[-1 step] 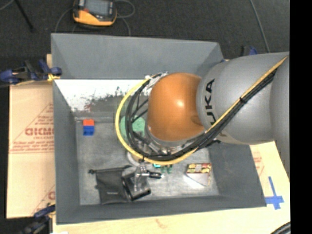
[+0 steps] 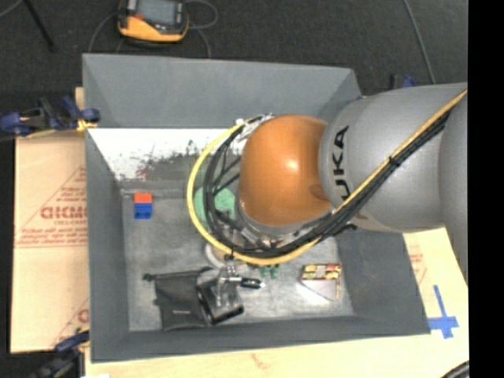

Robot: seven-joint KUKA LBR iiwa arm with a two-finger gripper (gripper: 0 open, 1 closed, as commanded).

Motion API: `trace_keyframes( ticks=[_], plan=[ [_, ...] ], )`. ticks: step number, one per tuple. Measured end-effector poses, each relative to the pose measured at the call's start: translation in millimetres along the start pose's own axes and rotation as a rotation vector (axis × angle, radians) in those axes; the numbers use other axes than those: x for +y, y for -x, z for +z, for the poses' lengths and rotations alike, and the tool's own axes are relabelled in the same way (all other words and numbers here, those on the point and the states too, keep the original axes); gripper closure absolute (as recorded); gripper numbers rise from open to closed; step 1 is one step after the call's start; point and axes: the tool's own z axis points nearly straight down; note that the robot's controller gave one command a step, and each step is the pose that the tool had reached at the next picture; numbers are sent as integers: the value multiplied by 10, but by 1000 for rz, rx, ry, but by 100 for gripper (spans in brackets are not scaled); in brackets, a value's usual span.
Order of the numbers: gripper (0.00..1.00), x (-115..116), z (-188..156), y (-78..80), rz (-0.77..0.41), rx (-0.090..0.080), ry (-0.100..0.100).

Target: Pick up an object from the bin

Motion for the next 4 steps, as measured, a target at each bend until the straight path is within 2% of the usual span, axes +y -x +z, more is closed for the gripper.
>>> trace_keyframes(
  ticks=[1,2,3,4],
  plan=[
    [0,-647,640,361,-4,-7,-1],
    [0,-844,729,219,52,3,-1],
    [0,-898,673,539,157,-1,-1],
    [0,-948,1131,592,43,-7,-2]
  ],
)
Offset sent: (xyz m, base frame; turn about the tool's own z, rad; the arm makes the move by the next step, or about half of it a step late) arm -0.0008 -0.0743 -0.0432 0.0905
